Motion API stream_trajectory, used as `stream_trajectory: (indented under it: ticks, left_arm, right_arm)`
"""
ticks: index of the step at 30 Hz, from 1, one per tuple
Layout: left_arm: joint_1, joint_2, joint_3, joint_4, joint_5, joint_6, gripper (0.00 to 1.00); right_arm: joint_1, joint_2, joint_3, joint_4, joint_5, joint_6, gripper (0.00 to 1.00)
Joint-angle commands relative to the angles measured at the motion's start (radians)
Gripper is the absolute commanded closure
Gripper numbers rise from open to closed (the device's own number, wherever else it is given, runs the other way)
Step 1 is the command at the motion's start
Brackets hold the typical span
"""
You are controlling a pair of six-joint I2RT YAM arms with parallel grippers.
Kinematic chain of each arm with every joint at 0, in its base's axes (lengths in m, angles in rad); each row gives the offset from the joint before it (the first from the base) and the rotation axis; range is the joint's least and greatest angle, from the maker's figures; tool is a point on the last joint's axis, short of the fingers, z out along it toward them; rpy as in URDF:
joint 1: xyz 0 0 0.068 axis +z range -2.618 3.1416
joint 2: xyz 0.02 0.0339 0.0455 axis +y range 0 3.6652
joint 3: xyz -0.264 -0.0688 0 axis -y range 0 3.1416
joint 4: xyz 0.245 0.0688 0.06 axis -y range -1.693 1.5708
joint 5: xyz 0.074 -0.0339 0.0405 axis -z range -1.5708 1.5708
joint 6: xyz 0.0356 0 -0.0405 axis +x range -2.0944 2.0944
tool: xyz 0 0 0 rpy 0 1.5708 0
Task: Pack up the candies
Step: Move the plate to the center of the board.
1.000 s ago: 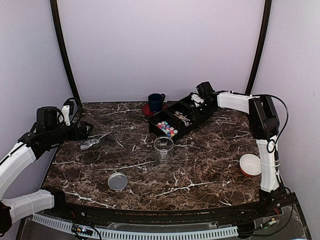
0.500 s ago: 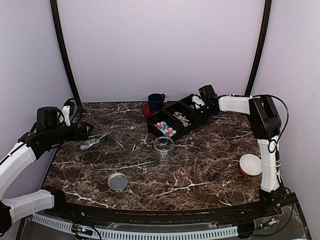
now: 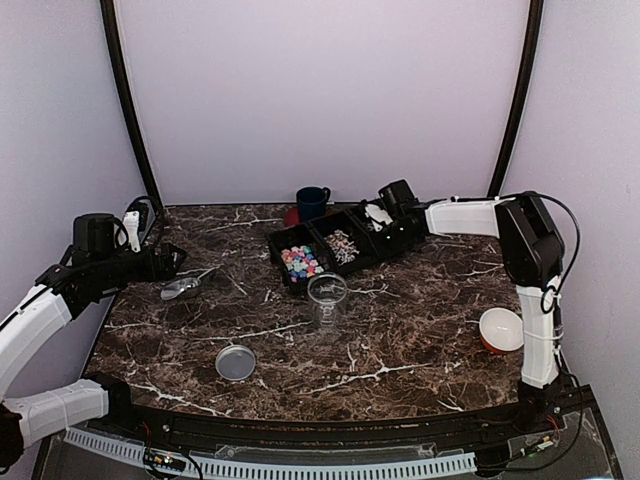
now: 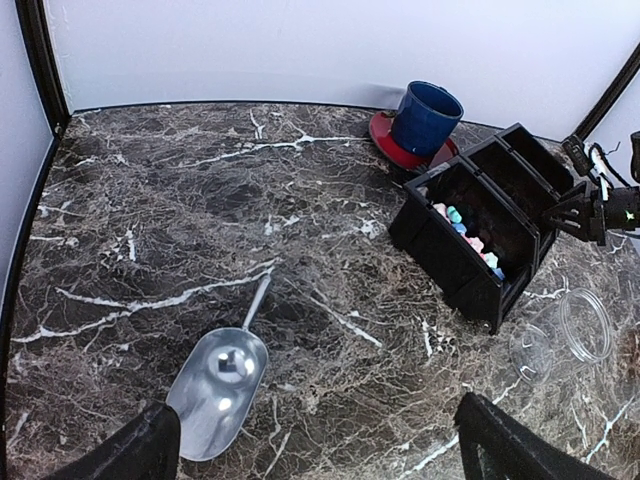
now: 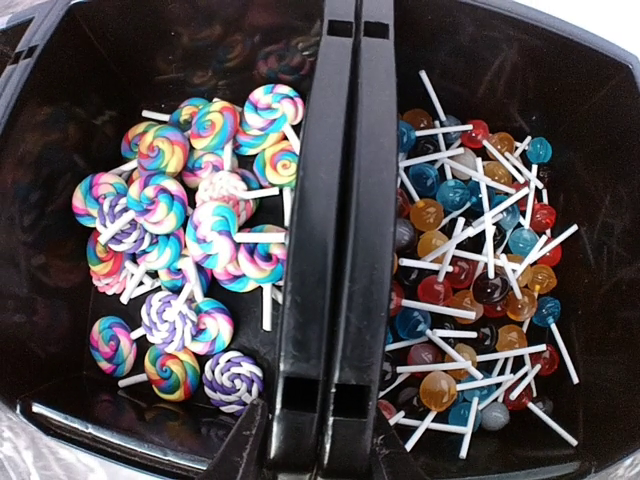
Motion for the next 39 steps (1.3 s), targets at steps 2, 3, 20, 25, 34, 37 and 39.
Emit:
stream_trajectory:
  ticks: [2, 3, 20, 25, 34, 37, 39]
  left_arm:
    - [0.006, -0.022, 0.002, -0.006, 0.004, 0.01, 0.01]
    - [0.006, -0.023, 0.002, -0.007, 0.005, 0.011, 0.01]
    - [0.007, -0.022, 0.0, -0.008, 0.001, 0.007, 0.01]
    - [0.007, -0.02, 0.0, -0.009, 0.0, 0.007, 0.01]
    - [0.006, -0.006, 0.003, -0.02, -0.015, 0.005, 0.01]
    - [0.006, 0.006, 0.007, -0.026, -0.029, 0.004, 0.01]
    - [0.006, 0.021, 0.009, -0.031, -0.045, 0.002, 0.01]
  right_arm:
    - [0.061, -0.059, -0.055, 0.032, -0.016, -0.007, 0.76]
    - [0.068, -0.063, -0.061, 0.041, -0.015, -0.009, 0.77]
    - [0.183, -0.045, -0.021, 0.047, -0.041, 0.009, 0.76]
    - [0.217, -0.01, 0.021, 0.029, -0.009, 0.039, 0.76]
    - [0.264, 0.036, 0.097, 0.021, 0.057, 0.188, 0.76]
    - [0.268, 0.032, 0.096, 0.039, 0.059, 0.241, 0.77]
    - [0.273, 0.029, 0.096, 0.051, 0.058, 0.262, 0.78]
